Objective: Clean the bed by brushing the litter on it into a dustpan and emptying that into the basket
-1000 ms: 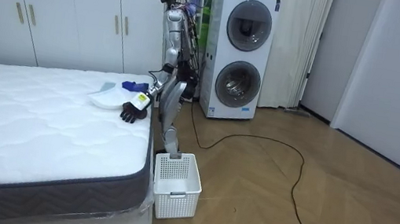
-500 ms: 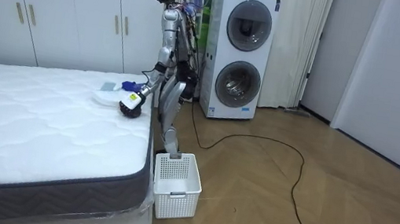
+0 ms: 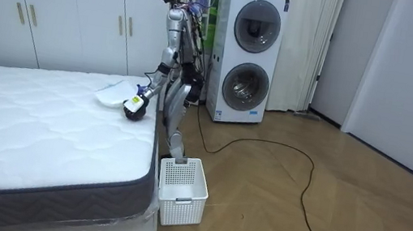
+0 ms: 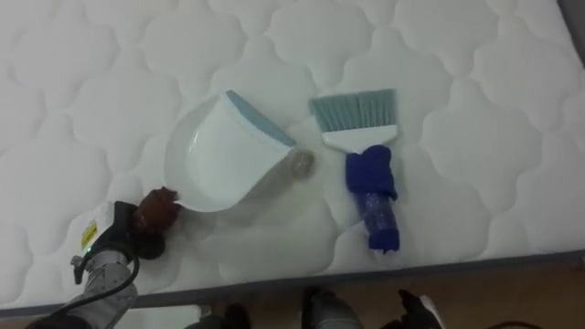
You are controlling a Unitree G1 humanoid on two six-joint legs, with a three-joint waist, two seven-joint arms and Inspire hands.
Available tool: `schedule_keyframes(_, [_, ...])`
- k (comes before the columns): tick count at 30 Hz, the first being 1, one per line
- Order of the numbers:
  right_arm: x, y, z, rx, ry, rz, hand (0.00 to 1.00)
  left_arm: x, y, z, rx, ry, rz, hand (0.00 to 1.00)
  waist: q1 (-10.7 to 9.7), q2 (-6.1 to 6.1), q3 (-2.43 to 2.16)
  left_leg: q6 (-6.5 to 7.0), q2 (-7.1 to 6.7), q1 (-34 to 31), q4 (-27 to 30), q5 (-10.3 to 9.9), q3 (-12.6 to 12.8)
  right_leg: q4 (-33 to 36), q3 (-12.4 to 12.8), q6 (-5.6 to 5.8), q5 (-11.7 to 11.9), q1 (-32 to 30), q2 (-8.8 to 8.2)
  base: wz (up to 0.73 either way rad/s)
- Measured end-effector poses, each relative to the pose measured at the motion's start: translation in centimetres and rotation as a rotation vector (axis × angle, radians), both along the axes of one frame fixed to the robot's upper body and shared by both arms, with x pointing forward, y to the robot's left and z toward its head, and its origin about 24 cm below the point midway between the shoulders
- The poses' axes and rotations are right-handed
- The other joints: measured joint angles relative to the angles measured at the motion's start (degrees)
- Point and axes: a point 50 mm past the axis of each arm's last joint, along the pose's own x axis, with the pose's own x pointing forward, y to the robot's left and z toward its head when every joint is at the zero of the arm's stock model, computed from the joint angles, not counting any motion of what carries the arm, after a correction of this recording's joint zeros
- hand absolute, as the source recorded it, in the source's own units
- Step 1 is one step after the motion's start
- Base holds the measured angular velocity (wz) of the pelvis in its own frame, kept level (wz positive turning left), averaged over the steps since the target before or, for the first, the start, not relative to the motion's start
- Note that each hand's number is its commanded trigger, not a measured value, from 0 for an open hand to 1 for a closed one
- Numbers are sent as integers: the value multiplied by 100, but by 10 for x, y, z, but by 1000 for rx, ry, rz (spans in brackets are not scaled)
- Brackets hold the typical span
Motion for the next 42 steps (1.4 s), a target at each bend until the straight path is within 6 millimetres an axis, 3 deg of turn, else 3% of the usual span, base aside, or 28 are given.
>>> schedule_keyframes(7, [5,-8,4,45,-65,-194,0,-1,7,1,59,19,-44,100,-86,36,-4,21,-15,-28,30,-16,91,122,85,15,-37,-116,-2,-4])
schedule_keyframes(12, [23,-16,14,70,-182,-364,0,-3,11,2,125,3,-86,100,-151,36,-8,34,-12,-118,112,-32,137,224,135,11,-62,-239,-1,-3])
schedule_keyframes(26, [42,-53,38,113,-409,-821,0,-13,35,12,451,-120,-234,100,-124,189,-108,38,48,-61,143,-38,261,225,258,7,-19,-233,18,-3])
schedule_keyframes(29, [51,-55,46,100,-456,-860,0,-21,36,9,472,-129,-230,100,-158,227,-130,46,77,-18,106,-42,333,226,282,7,-18,-234,20,-12])
schedule_keyframes(36, [67,-54,61,46,-539,-894,0,-30,42,6,509,-126,-212,100,-106,225,-129,45,73,60,24,-42,472,217,398,2,-7,-251,57,-9])
schedule_keyframes(42, [91,-50,88,-100,-673,-769,0,-40,48,0,530,-75,-194,100,-110,227,-130,46,79,-14,24,-42,547,232,386,6,-4,-372,30,-6])
